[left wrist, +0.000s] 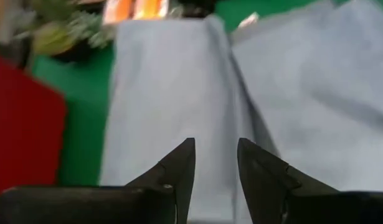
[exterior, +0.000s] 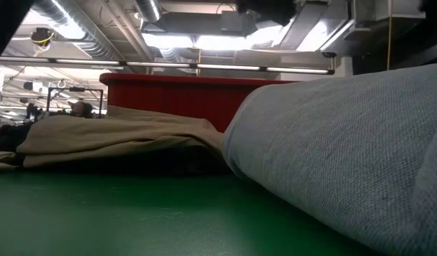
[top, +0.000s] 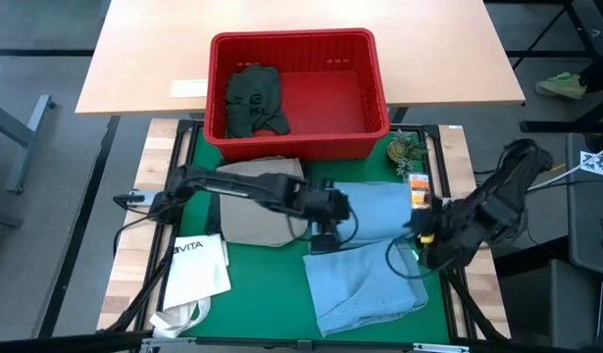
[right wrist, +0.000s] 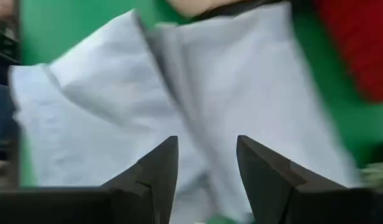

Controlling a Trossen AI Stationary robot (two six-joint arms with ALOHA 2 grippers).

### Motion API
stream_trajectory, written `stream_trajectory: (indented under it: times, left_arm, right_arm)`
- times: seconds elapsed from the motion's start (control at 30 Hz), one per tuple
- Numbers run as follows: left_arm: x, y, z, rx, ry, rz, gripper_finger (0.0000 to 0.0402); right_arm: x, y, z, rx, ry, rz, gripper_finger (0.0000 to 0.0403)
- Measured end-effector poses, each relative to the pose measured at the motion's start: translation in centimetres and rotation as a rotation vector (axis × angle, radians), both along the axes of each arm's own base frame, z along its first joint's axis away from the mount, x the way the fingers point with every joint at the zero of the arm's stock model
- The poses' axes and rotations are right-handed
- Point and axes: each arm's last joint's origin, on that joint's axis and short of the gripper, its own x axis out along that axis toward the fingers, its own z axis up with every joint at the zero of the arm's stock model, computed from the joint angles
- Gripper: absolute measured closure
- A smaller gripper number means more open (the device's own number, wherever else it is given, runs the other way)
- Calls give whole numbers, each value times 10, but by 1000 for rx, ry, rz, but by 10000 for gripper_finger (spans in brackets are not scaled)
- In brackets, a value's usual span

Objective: Fold Laundry from Bin
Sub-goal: Fold the light blue pants

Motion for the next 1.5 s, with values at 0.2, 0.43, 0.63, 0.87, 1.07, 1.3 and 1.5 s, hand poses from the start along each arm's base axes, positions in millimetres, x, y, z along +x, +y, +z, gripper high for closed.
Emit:
stream_trajectory:
  times: [0.2, 0.43, 0.63, 0.87, 1.07, 1.3, 1.5]
  left_arm:
    - [-35, -44, 15, 64, 92, -57, 294]
    - [-61, -89, -9, 118, 244, -128, 305]
    - [-98, -93, -23, 211, 317, -42, 312]
    - [-149, -72, -30, 185, 192, 119, 318]
    - [-168, -62, -55, 97, 42, 121, 321]
    - [-168, -58, -92, 30, -27, 122, 321]
    - [-161, -65, -103, -36, -151, 46, 321]
  right_arm:
    - [10, 21, -64, 91, 74, 38, 237]
    - [9, 25, -109, 208, 150, 44, 237]
    - [6, 23, -129, 254, 179, -1, 237]
    - [-3, 16, -148, 290, 249, -168, 237]
    - [-4, 16, -154, 348, 263, -223, 237]
    - [-1, 19, -152, 397, 229, -227, 237]
    - [-2, 17, -160, 392, 218, -263, 237]
